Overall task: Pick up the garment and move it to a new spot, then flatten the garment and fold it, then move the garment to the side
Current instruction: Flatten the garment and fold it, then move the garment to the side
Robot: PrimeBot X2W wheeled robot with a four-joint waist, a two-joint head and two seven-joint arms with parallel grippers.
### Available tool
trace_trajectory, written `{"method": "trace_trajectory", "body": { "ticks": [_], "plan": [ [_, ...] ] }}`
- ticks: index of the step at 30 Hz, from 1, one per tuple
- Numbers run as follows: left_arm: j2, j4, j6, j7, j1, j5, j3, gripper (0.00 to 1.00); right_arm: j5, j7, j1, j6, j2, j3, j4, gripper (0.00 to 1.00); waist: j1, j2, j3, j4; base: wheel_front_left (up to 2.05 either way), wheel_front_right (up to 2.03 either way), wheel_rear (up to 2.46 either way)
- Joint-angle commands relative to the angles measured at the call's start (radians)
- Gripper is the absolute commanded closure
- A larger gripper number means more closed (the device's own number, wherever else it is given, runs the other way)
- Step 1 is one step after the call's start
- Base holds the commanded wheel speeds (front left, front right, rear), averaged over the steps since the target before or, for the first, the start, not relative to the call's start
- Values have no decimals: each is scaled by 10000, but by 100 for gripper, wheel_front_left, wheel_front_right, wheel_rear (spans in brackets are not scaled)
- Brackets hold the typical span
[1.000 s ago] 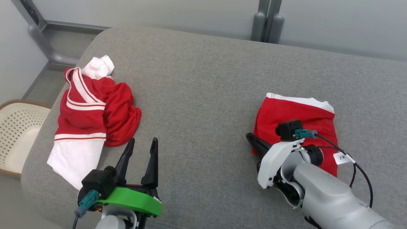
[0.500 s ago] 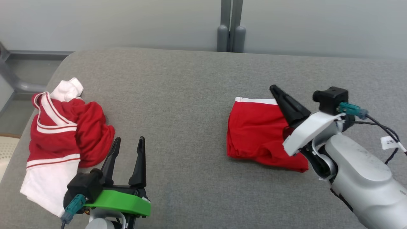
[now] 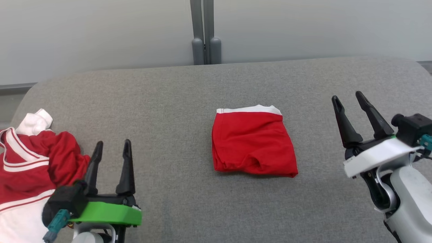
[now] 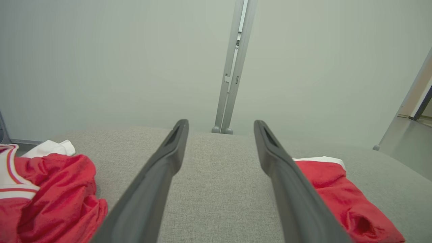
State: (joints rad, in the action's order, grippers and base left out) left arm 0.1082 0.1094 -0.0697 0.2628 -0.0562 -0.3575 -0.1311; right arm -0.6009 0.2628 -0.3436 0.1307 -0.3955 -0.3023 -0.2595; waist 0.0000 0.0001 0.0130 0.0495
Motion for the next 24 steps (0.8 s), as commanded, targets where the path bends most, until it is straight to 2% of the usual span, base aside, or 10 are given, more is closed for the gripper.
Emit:
{"method": "trace_trajectory", "body": {
  "ticks": [1, 8, 17, 24],
  "plan": [
    [9, -121, 103, 27, 187, 110, 192, 0, 188, 24, 388, 2, 53, 294, 107, 0, 0, -1, -96, -138, 0, 0, 0],
    [-111, -474, 87, 17, 565, 510, 709, 0, 1038, 24, 1974, 2, 675, 1478, 598, 0, 0, -1, -160, -330, 0, 0, 0],
    [-197, -180, -72, 17, 708, 1049, 761, 0, 2049, 25, 2563, 2, 1055, 1781, 667, 0, 0, -1, -137, -518, 0, 0, 0],
    [-319, 46, -179, 17, 545, 1172, 786, 0, 2233, 25, 2350, 1, 1133, 1722, 464, 0, 0, -1, -94, -559, 0, 0, 0]
  ]
}}
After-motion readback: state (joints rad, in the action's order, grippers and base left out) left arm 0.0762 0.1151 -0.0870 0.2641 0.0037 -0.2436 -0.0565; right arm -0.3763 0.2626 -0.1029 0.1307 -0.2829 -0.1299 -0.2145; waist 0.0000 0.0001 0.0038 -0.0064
